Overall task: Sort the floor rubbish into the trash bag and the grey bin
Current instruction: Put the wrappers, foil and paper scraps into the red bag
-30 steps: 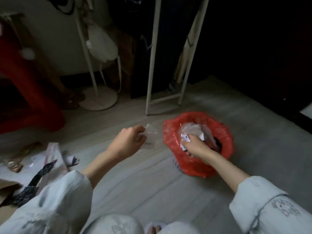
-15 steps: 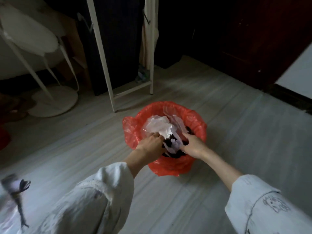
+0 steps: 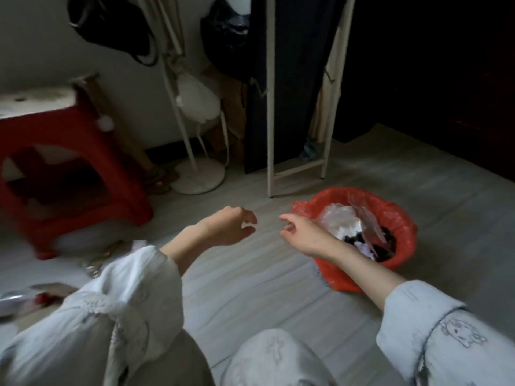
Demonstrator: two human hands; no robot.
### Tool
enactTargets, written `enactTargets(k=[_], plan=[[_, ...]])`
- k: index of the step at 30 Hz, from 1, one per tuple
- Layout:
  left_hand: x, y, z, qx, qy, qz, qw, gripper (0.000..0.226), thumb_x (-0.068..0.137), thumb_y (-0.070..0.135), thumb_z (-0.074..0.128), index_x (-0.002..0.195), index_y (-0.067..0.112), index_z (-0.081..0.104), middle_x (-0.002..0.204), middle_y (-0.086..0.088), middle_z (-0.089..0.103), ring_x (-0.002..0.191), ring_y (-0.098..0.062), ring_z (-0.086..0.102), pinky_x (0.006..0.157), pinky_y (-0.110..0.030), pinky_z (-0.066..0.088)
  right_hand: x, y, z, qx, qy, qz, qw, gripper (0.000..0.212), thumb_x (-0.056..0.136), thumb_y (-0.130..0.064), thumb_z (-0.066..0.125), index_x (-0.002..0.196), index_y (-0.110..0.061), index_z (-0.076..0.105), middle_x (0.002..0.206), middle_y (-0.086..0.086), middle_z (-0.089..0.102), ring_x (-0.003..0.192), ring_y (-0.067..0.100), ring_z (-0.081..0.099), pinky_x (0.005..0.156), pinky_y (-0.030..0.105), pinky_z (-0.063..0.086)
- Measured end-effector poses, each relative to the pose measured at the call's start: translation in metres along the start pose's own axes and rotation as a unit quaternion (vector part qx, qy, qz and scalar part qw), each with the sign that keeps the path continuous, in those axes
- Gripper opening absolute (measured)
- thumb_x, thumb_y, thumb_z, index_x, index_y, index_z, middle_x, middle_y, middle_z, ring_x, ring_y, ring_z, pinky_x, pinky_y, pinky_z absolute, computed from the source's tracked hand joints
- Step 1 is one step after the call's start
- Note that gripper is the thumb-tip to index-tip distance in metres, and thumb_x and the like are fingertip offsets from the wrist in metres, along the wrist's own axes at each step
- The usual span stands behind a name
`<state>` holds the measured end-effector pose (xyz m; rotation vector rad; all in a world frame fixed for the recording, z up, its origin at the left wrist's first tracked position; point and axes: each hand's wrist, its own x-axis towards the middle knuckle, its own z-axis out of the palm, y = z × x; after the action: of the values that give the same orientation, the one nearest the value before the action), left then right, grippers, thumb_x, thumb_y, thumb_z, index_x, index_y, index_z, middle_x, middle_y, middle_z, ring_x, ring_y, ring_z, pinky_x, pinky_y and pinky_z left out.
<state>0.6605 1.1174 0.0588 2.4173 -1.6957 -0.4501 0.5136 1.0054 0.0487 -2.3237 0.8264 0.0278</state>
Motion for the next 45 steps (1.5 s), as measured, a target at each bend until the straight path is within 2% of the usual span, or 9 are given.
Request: enactTargets(k=[15, 19, 26, 29, 32, 35, 39, 43, 45], plan=[[-0.179, -0.218, 0.104, -0.090, -0.045, -0.267, 0.958, 0.032, 0.094, 0.022, 0.050, 0.125, 0.018, 0.055, 0.130, 0.000, 0.055, 0.113, -0.017, 0.054, 0.096, -0.026, 0.042, 0.088, -0.145, 0.208, -0.070, -0.271, -0.116, 0.953, 0.043, 0.094, -0.026, 0.047, 0.137, -0.015, 0.044, 0.124, 0.011, 0.060, 0.113, 0.026, 0.055, 0.092, 0.026, 0.040], [-0.177, -0.246, 0.177, -0.128, -0.087, -0.293, 0.944, 0.043, 0.092, 0.022, 0.052, 0.134, 0.020, 0.044, 0.142, -0.002, 0.040, 0.127, -0.020, 0.042, 0.103, -0.032, 0.037, 0.123, -0.126, 0.281, -0.017, -0.300, -0.038, 0.953, 0.037, 0.094, -0.022, 0.047, 0.128, -0.008, 0.052, 0.121, 0.012, 0.059, 0.096, 0.020, 0.054, 0.084, 0.027, 0.041], [-0.160, -0.253, 0.270, -0.092, -0.103, -0.249, 0.959, 0.062, 0.091, 0.025, 0.050, 0.145, 0.014, 0.021, 0.156, -0.007, 0.012, 0.143, -0.022, 0.015, 0.113, -0.035, 0.019, 0.135, -0.062, 0.391, 0.105, -0.320, 0.190, 0.922, 0.032, 0.088, -0.008, 0.044, 0.057, -0.017, 0.045, 0.059, 0.006, 0.043, 0.049, 0.016, 0.037, 0.046, 0.022, 0.032], [-0.154, -0.255, 0.287, -0.060, -0.098, -0.269, 0.956, 0.077, 0.073, 0.032, 0.067, 0.139, 0.013, 0.031, 0.147, -0.011, 0.034, 0.134, -0.023, 0.037, 0.107, -0.038, 0.032, 0.130, -0.057, 0.398, 0.148, -0.342, 0.218, 0.902, 0.032, 0.090, -0.007, 0.044, 0.060, -0.019, 0.048, 0.058, 0.002, 0.045, 0.047, 0.012, 0.040, 0.042, 0.018, 0.031], [-0.148, -0.261, 0.298, -0.038, -0.024, -0.253, 0.966, 0.050, 0.058, 0.034, 0.065, 0.103, 0.016, 0.053, 0.104, -0.005, 0.065, 0.089, -0.025, 0.066, 0.081, -0.034, 0.049, 0.130, -0.058, 0.401, 0.183, -0.341, 0.204, 0.899, 0.019, 0.093, -0.012, 0.046, 0.089, -0.012, 0.064, 0.074, 0.003, 0.060, 0.059, 0.009, 0.051, 0.050, 0.018, 0.036], [-0.144, -0.263, 0.283, -0.128, 0.026, -0.251, 0.959, 0.020, 0.073, 0.020, 0.057, 0.091, 0.014, 0.062, 0.089, -0.006, 0.068, 0.081, -0.029, 0.064, 0.074, -0.033, 0.048, 0.134, -0.054, 0.395, 0.167, -0.277, 0.149, 0.934, 0.027, 0.091, -0.003, 0.045, 0.109, -0.001, 0.064, 0.088, 0.009, 0.065, 0.071, 0.016, 0.059, 0.063, 0.020, 0.049], [-0.144, -0.263, 0.258, -0.311, 0.064, -0.357, 0.878, 0.025, 0.089, 0.022, 0.042, 0.103, 0.010, 0.059, 0.093, -0.015, 0.067, 0.088, -0.033, 0.061, 0.073, -0.037, 0.047, 0.138, -0.035, 0.368, -0.070, -0.236, -0.186, 0.951, 0.050, 0.085, -0.009, 0.057, 0.133, -0.018, 0.048, 0.133, 0.002, 0.049, 0.119, 0.020, 0.045, 0.102, 0.027, 0.033], [-0.138, -0.260, 0.244, -0.420, 0.070, -0.371, 0.825, 0.022, 0.093, 0.019, 0.042, 0.099, 0.008, 0.061, 0.090, -0.010, 0.065, 0.082, -0.025, 0.060, 0.067, -0.026, 0.044, 0.135, -0.022, 0.366, -0.048, -0.227, -0.200, 0.952, 0.031, 0.083, -0.035, 0.061, 0.104, -0.015, 0.070, 0.121, 0.003, 0.062, 0.110, 0.025, 0.052, 0.094, 0.023, 0.034], [-0.135, -0.254, 0.245, -0.364, 0.080, -0.370, 0.851, 0.013, 0.093, 0.018, 0.048, 0.100, 0.012, 0.056, 0.091, -0.009, 0.063, 0.082, -0.026, 0.058, 0.063, -0.023, 0.042, 0.129, -0.021, 0.370, -0.004, -0.222, -0.102, 0.970, 0.020, 0.085, -0.026, 0.065, 0.091, -0.009, 0.073, 0.104, 0.007, 0.069, 0.100, 0.024, 0.057, 0.085, 0.023, 0.036]])
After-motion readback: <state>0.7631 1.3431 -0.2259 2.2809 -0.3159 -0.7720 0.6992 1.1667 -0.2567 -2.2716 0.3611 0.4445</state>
